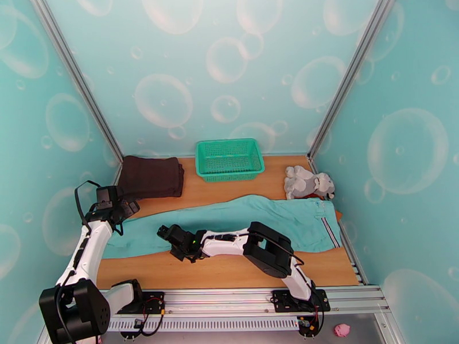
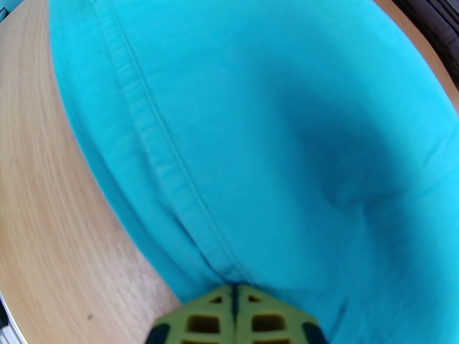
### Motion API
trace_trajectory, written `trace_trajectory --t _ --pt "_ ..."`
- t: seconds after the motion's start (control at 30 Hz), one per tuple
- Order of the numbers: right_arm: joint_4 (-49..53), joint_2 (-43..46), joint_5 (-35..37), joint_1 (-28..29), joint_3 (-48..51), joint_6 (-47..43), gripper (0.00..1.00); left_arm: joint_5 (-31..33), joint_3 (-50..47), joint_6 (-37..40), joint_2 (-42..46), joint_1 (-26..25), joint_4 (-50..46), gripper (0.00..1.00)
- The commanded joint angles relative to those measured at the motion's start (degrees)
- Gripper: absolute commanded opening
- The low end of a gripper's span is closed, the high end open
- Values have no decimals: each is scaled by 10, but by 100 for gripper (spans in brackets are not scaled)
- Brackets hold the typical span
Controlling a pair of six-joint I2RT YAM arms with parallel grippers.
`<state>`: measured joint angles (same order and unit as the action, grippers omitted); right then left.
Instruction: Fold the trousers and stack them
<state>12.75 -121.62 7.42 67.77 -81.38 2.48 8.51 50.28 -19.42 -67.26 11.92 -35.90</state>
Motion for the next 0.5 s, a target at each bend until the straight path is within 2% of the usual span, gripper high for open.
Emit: trace_trajectory --t 0.0,0.37,0.43,0.47 --pt "-5 27 16 -2 6 -5 0 -8 -6 6 10 -5 10 99" --pt "3 28 3 3 -7 -12 0 -13 -6 8 8 -6 11 99" --pt "0 28 1 3 -6 -10 8 -13 -6 8 7 -6 11 99" --pt "-1 25 -2 2 -6 -9 10 -13 -6 8 7 -6 11 99"
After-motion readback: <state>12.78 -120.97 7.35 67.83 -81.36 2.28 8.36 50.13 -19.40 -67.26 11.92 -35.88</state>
